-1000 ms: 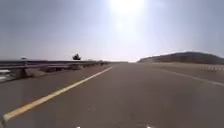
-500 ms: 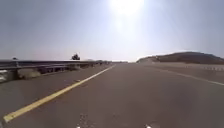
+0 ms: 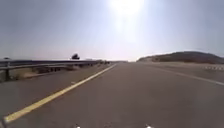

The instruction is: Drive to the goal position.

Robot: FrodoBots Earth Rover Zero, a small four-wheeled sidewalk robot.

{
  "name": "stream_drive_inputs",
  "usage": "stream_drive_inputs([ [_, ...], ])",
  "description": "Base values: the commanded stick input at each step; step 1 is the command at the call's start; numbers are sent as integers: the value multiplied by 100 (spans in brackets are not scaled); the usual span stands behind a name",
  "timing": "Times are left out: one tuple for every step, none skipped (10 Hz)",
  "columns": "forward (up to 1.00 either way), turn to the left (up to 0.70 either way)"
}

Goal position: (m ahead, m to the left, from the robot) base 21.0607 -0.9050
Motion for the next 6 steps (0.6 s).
stream_drive_inputs([
  [70,0],
  [70,0],
  [70,0],
  [70,0],
  [70,0],
  [70,0],
])
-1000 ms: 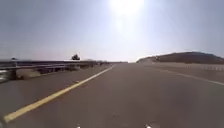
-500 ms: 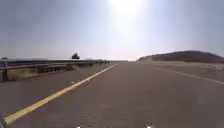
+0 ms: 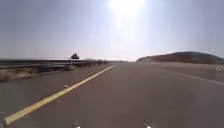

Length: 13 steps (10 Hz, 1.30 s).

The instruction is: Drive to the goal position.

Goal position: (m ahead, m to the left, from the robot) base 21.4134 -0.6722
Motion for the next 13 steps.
stream_drive_inputs([
  [70,0],
  [70,0],
  [70,0],
  [70,0],
  [70,0],
  [70,0],
  [70,0],
  [70,0],
  [70,0],
  [70,0],
  [70,0],
  [70,0],
  [70,0],
])
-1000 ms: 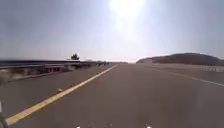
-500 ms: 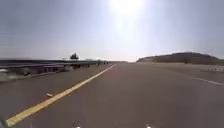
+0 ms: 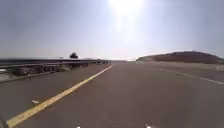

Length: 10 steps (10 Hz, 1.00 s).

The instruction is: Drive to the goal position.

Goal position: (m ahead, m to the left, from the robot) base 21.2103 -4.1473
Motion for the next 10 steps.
stream_drive_inputs([
  [70,0],
  [70,0],
  [70,0],
  [70,0],
  [70,0],
  [70,0],
  [70,0],
  [70,0],
  [70,0],
  [70,0],
])
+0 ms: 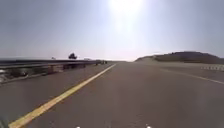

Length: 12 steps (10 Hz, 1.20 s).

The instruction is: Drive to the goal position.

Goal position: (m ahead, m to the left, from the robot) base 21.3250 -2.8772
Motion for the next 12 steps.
stream_drive_inputs([
  [70,0],
  [70,0],
  [70,0],
  [70,0],
  [70,0],
  [70,0],
  [70,0],
  [70,0],
  [70,0],
  [70,0],
  [70,0],
  [70,0],
])
